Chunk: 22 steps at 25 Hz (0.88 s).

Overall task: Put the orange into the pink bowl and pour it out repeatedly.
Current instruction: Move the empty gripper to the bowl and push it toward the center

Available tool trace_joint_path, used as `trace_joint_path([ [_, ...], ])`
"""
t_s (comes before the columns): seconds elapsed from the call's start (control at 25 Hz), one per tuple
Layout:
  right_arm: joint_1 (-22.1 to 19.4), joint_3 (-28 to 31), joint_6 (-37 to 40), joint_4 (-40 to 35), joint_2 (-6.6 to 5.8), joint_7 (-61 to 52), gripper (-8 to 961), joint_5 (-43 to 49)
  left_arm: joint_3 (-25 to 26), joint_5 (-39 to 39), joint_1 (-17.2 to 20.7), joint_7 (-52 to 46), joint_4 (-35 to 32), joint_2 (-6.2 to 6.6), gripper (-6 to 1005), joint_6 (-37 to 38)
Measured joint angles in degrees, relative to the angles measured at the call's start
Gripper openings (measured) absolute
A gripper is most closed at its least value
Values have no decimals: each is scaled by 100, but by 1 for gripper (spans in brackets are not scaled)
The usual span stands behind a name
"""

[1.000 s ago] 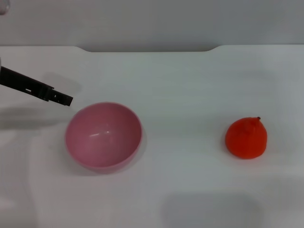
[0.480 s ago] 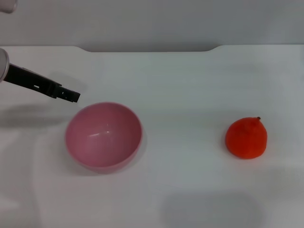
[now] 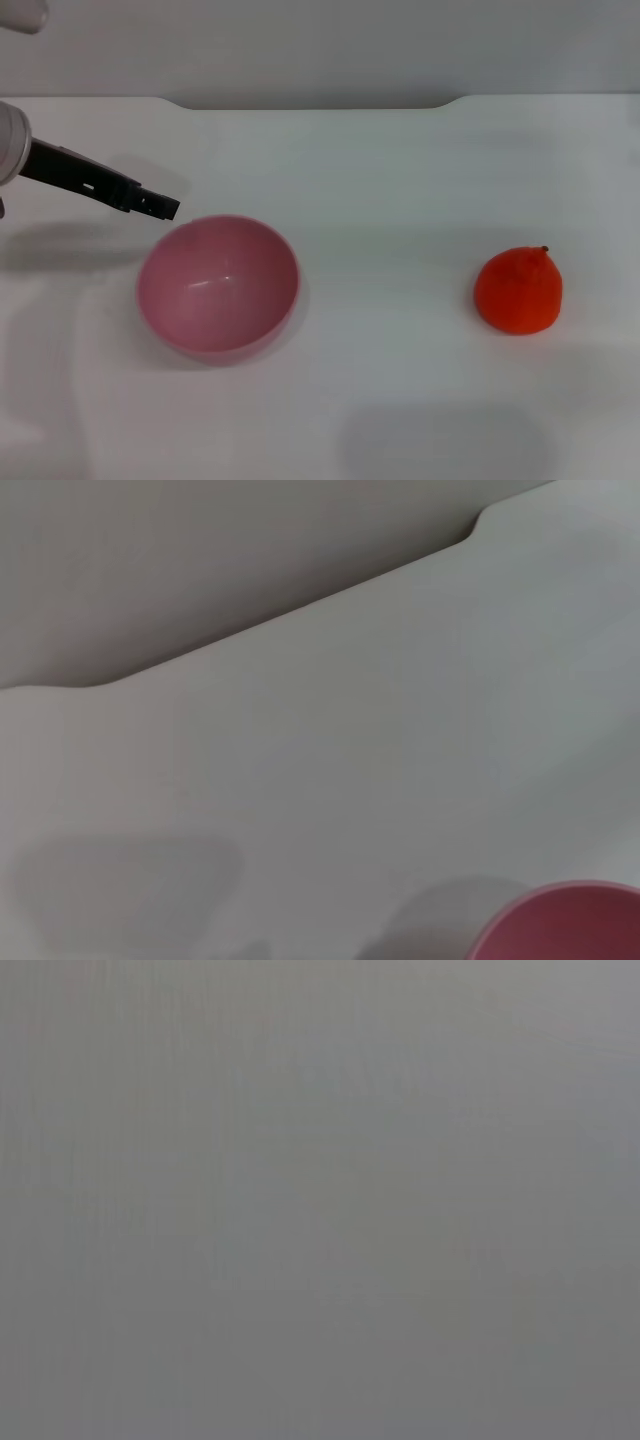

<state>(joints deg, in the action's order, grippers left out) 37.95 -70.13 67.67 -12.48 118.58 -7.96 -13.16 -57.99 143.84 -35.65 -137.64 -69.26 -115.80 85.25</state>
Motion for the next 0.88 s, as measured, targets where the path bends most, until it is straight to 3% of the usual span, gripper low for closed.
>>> trace_joint_path([
  [0.88, -224, -135, 50, 21, 34, -28, 550, 7, -1, 8, -76, -68, -103, -130, 646, 154],
])
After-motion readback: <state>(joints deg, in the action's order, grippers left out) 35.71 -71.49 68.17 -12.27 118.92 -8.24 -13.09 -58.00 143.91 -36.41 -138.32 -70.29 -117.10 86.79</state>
